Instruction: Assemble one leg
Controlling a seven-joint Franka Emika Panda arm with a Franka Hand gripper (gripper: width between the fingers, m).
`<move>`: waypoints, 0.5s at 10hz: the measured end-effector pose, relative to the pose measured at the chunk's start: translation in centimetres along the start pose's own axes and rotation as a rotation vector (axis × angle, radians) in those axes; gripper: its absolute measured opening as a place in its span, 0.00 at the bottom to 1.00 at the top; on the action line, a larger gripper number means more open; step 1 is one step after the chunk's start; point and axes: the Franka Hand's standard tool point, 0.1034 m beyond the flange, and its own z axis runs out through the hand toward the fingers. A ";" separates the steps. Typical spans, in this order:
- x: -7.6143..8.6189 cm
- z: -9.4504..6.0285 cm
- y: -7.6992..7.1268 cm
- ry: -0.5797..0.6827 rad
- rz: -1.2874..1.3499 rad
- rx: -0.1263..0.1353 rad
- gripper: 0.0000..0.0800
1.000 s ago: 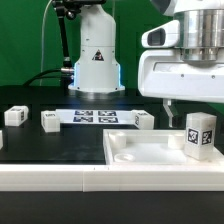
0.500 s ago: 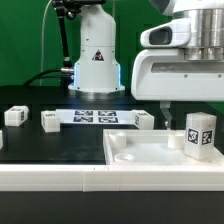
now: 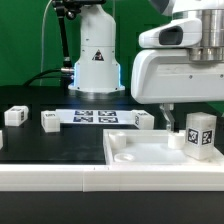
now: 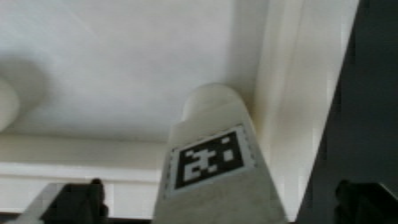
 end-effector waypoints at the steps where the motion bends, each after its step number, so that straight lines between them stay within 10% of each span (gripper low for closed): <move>1: 0.0 0.0 -0.1 0.000 -0.052 -0.013 0.81; 5: 0.0 0.0 0.0 -0.002 -0.062 -0.019 0.49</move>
Offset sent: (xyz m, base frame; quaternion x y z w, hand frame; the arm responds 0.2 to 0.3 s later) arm 0.0000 0.0000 0.0000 0.0000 0.0000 0.0000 1.0000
